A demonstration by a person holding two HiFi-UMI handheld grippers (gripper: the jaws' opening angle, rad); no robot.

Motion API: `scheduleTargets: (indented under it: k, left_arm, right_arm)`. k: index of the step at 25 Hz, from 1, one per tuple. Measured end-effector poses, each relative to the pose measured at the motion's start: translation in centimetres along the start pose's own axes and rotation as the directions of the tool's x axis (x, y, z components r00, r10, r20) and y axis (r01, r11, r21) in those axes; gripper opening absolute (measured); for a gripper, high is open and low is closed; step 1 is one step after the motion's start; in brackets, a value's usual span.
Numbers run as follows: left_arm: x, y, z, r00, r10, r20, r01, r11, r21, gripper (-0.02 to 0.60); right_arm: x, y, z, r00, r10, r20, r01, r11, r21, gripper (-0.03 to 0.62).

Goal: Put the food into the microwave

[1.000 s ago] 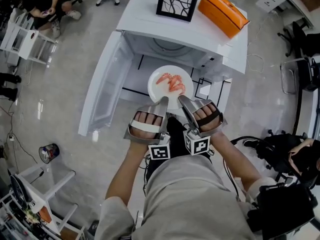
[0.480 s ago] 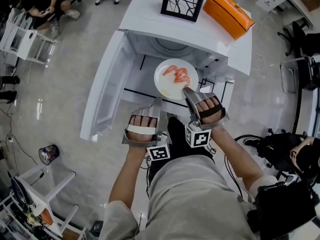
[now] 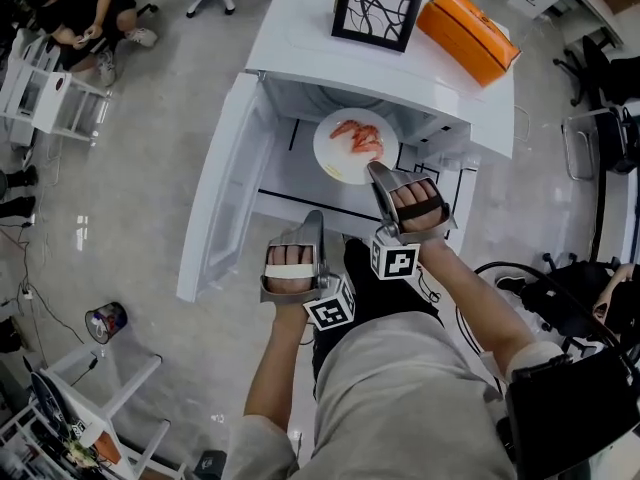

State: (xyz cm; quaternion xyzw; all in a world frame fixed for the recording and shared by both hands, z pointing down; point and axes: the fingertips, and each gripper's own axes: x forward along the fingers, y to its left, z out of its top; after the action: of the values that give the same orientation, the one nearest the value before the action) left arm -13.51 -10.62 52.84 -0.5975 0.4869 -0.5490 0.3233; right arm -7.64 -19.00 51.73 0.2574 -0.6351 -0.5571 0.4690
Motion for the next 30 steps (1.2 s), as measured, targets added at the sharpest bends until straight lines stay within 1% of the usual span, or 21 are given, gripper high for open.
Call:
scheduleTargets:
  k: [4, 6, 9, 13, 15, 17, 18, 20, 22, 23, 24, 27, 30]
  left_arm:
    - [1.8, -0.6, -1.0, 0.999, -0.039, -0.028, 0.037, 0.995, -0.089, 0.009]
    - [2.6, -0.5, -1.2, 0.998, -0.06, -0.025, 0.055, 0.984, -0.168, 0.009]
    - [3.8, -0.5, -1.0, 0.996, -0.092, 0.0, 0.087, 0.948, -0.306, 0.009]
    - [5.1, -0.3, -0.5, 0.993, -0.112, 0.045, 0.12, 0.904, -0.411, 0.008]
    - [5.5, -0.2, 0.0, 0.989, -0.121, 0.08, 0.144, 0.877, -0.459, 0.008]
    - [5.9, -0.3, 0.7, 0.984, -0.131, 0.119, 0.174, 0.844, -0.507, 0.008]
    - [6.1, -0.4, 0.9, 0.981, -0.136, 0.136, 0.188, 0.824, -0.535, 0.008]
    - [6.7, -0.6, 1.1, 0.976, -0.143, 0.161, 0.212, 0.774, -0.597, 0.008]
    - [7.3, -0.6, 1.0, 0.973, -0.15, 0.173, 0.228, 0.722, -0.653, 0.008]
    - [7.6, -0.7, 0.9, 0.972, -0.154, 0.177, 0.234, 0.702, -0.672, 0.008]
    - [7.9, -0.8, 0.9, 0.971, -0.158, 0.181, 0.24, 0.688, -0.685, 0.008]
    - [8.4, -1.2, 0.8, 0.966, -0.168, 0.198, 0.26, 0.657, -0.708, 0.008]
    - [8.6, -1.1, 0.5, 0.964, -0.175, 0.202, 0.267, 0.637, -0.723, 0.008]
  right_arm:
    - [2.3, -0.5, 0.1, 1.0, 0.008, -0.013, -0.008, 1.0, 0.016, 0.038]
    - [3.4, -0.6, 0.0, 1.0, 0.014, -0.022, -0.014, 0.999, 0.033, 0.038]
    - [4.7, -0.8, -0.3, 0.999, 0.022, -0.043, -0.02, 0.998, 0.055, 0.038]
    - [6.5, -1.0, -0.8, 0.997, 0.03, -0.078, -0.025, 0.997, 0.067, 0.038]
    - [7.3, -0.7, -1.1, 0.995, 0.042, -0.09, -0.036, 0.997, 0.071, 0.038]
    - [7.9, -0.3, -1.6, 0.993, 0.058, -0.103, -0.05, 0.996, 0.076, 0.038]
    - [8.2, -0.1, -1.8, 0.992, 0.065, -0.109, -0.057, 0.995, 0.078, 0.038]
    - [8.8, 0.1, -2.1, 0.99, 0.074, -0.119, -0.065, 0.995, 0.081, 0.038]
    - [9.4, 0.1, -2.3, 0.989, 0.076, -0.127, -0.066, 0.994, 0.085, 0.038]
    - [9.7, 0.1, -2.4, 0.988, 0.077, -0.131, -0.066, 0.994, 0.087, 0.038]
    - [10.0, 0.1, -2.5, 0.988, 0.078, -0.135, -0.066, 0.994, 0.088, 0.038]
    - [10.9, 0.1, -2.8, 0.985, 0.088, -0.15, -0.075, 0.993, 0.094, 0.038]
    - [11.9, 0.1, -3.1, 0.981, 0.099, -0.169, -0.082, 0.991, 0.105, 0.038]
